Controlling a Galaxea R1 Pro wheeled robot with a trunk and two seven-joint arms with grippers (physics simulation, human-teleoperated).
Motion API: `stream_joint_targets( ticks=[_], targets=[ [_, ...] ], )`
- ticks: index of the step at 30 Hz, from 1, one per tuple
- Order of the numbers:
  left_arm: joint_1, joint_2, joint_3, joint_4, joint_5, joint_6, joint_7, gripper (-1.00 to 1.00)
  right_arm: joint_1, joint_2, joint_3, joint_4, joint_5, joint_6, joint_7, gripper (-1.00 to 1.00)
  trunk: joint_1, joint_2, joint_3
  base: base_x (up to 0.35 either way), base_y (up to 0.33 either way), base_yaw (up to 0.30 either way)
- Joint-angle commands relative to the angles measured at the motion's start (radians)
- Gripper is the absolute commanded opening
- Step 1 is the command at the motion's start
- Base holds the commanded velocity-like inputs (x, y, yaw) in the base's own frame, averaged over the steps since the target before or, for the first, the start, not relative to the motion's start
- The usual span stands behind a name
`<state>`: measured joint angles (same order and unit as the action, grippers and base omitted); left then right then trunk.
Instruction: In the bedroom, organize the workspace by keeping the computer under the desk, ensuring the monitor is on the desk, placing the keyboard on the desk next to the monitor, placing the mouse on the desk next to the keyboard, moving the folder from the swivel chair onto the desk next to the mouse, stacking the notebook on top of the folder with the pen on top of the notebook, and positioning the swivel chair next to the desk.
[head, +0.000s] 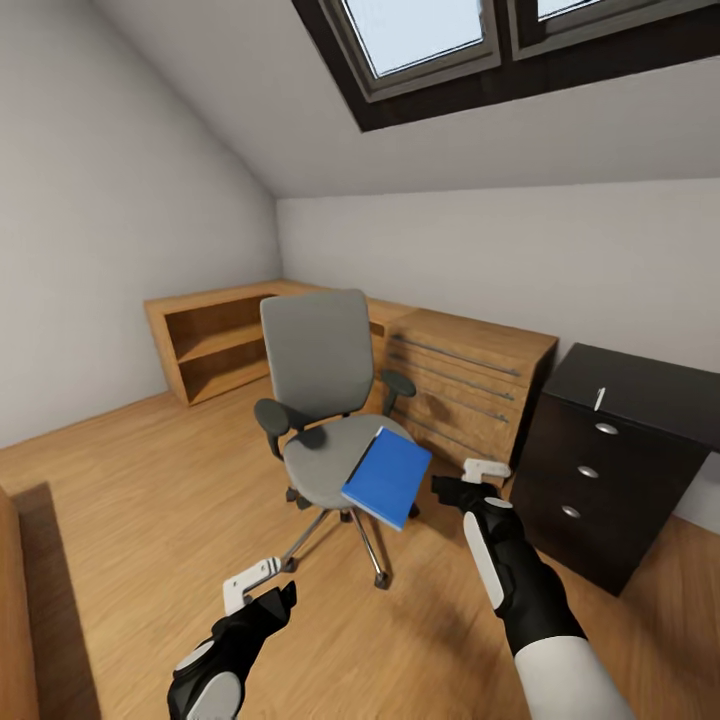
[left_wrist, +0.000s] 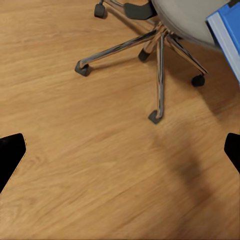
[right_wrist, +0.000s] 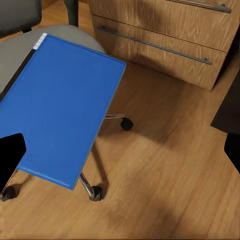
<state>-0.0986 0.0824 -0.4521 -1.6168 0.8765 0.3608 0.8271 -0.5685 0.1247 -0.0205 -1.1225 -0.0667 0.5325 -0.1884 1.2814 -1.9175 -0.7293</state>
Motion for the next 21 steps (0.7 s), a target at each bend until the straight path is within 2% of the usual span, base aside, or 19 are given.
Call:
stream_joint_targets(
  ticks=[1, 7, 8, 9, 10, 16, 21],
  targets=[
    [-0.001, 0.001, 0.0, -0.001, 0.005, 0.003, 0.007, 1.0, -0.001, 0.0, -0.001, -0.002, -0.014, 0.004, -0.003, 1.0, 0.004, -0.008, -0.004, -0.001, 0.0, -0.002],
    [-0.001, 0.001, 0.007, -0.001, 0.005, 0.003, 0.007, 1.0, 0.0, 0.0, -0.001, -0.008, -0.049, 0.006, 0.004, 1.0, 0.027, -0.05, -0.023, 0.0, 0.0, -0.001],
    [-0.001, 0.001, 0.007, -0.001, 0.005, 0.003, 0.007, 1.0, 0.0, 0.0, -0.001, -0.014, -0.06, 0.007, 0.004, 1.0, 0.031, -0.057, -0.026, 0.0, 0.0, 0.0],
    [-0.001, 0.002, 0.008, -0.002, 0.005, 0.003, 0.007, 1.0, 0.0, -0.001, -0.001, -0.03, -0.097, 0.008, 0.005, 1.0, 0.035, -0.064, -0.029, 0.0, 0.0, 0.0],
    [-0.001, 0.002, 0.009, -0.002, 0.005, 0.003, 0.007, 1.0, 0.0, -0.001, -0.002, -0.032, -0.111, 0.009, 0.006, 1.0, 0.038, -0.071, -0.032, 0.0, 0.0, 0.0],
    [-0.001, 0.002, 0.009, -0.002, 0.005, 0.003, 0.007, 1.0, 0.002, -0.008, -0.003, -0.036, -0.158, 0.019, 0.006, 1.0, 0.061, -0.113, -0.051, 0.0, 0.0, 0.0],
    [-0.001, 0.002, 0.009, -0.002, 0.005, 0.003, 0.007, 1.0, 0.004, -0.025, -0.003, -0.036, -0.211, 0.026, 0.006, 1.0, 0.081, -0.148, -0.067, 0.0, 0.0, 0.0]
  ],
)
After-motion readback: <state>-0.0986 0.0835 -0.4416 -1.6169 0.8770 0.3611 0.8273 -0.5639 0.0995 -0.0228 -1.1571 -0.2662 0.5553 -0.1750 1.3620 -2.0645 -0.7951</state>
